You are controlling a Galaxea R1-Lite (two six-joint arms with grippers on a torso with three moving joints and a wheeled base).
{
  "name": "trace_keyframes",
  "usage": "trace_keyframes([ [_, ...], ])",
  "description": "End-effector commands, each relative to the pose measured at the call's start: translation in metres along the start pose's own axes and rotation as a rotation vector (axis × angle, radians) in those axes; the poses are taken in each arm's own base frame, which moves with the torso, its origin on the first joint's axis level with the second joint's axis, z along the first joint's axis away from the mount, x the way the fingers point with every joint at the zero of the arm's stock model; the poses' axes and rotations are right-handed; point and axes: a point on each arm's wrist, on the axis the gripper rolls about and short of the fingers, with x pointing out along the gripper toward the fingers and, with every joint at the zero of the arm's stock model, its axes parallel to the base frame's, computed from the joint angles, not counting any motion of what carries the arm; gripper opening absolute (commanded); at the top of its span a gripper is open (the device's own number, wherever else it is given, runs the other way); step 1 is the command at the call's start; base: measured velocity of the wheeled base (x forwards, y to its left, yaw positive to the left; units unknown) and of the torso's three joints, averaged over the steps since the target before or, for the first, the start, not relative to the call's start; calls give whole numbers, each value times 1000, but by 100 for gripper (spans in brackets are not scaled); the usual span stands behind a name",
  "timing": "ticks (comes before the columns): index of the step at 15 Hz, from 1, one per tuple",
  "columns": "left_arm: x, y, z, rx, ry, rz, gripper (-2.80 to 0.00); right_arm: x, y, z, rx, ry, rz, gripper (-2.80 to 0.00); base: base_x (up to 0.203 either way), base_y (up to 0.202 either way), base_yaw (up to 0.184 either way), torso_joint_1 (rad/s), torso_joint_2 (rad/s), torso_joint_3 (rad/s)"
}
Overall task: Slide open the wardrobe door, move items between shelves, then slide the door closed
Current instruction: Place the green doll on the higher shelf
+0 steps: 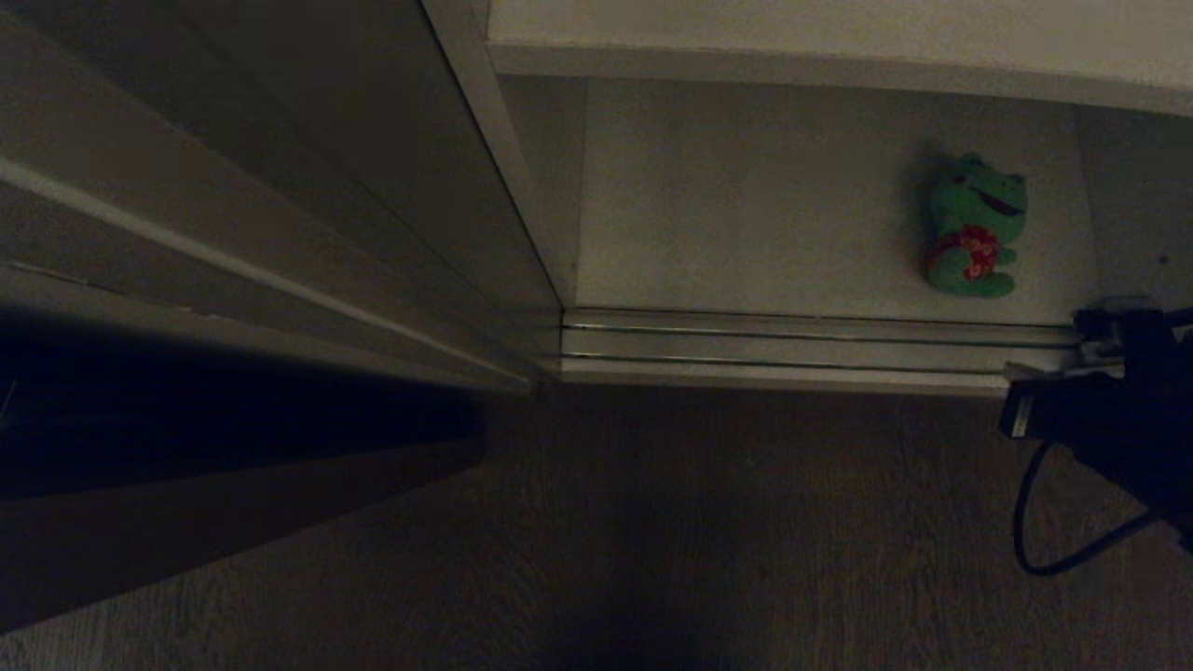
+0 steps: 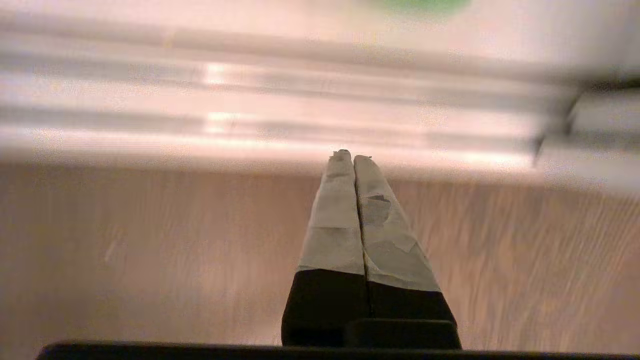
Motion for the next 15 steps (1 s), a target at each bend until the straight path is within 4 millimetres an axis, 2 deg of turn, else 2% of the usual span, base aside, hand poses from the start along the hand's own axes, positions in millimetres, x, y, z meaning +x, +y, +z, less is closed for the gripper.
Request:
trace_keyframes([
  [1, 0, 0, 0, 0, 0, 0, -280, 18, -3, -8, -4, -10, -13, -280, 0, 0, 0, 0, 0, 0],
  [3, 0, 0, 0, 0, 0, 0, -280, 32, -3, -14, 2, -16, -17, -280, 0, 0, 0, 0, 0, 0],
  [6, 0, 0, 0, 0, 0, 1, -280, 49, -11, -2, 3, -94, -50, -280, 0, 0, 0, 0, 0, 0],
  [9, 0, 0, 0, 0, 0, 0, -280, 48, -15, 8, -8, -124, -62, -280, 0, 0, 0, 0, 0, 0],
  [10, 0, 0, 0, 0, 0, 0, -280, 50, -15, 10, -20, -135, -61, 0, 0, 0, 0, 0, 0, 0],
  [13, 0, 0, 0, 0, 0, 0, -280, 54, -15, 12, -30, -145, -58, 0, 0, 0, 0, 0, 0, 0],
  [15, 0, 0, 0, 0, 0, 0, -280, 60, -15, 21, -27, -180, -59, 0, 0, 0, 0, 0, 0, 0],
])
